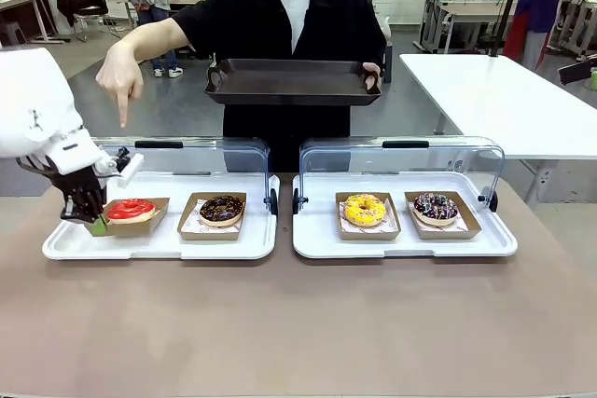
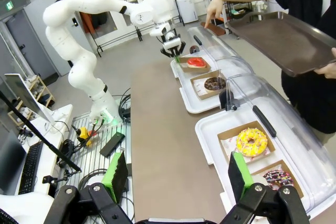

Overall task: Provide the desired donut to the person.
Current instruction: Pick up and lift the Paper togo box containing the Donut pointed at by the person.

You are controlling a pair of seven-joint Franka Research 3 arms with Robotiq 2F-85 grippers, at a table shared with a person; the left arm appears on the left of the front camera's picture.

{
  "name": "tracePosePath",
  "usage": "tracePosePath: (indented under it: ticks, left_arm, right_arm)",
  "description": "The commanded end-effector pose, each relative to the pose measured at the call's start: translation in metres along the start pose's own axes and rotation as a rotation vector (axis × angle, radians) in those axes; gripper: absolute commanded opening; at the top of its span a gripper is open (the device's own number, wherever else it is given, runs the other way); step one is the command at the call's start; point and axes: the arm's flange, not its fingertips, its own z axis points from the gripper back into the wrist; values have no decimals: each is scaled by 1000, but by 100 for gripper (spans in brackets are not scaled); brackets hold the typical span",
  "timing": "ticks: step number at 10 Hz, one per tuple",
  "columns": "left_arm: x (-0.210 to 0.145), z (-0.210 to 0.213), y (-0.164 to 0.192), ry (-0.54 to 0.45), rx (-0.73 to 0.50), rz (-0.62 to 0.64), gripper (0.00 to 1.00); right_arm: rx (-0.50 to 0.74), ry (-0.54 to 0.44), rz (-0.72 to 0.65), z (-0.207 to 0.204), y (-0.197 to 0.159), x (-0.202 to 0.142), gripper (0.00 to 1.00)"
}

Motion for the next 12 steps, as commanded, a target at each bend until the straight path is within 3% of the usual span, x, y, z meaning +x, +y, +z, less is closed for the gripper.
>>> tracePosePath:
  ticks: [1, 4, 6, 8, 12]
  left_arm:
    - [6, 73, -26, 39, -29, -57, 0]
    - [19, 157, -67, 51, -105, -66, 0]
    - [27, 197, -75, 50, -63, -50, 0]
    - [36, 228, -60, 24, 7, -28, 0]
    - [52, 240, -2, 3, 81, 20, 0]
  right_arm:
    - [3, -12, 7, -1, 0, 2, 100]
    - [3, -12, 7, -1, 0, 2, 100]
    - [3, -12, 7, -1, 0, 2, 100]
    - [3, -12, 7, -1, 0, 2, 100]
    - [3, -12, 7, -1, 0, 2, 100]
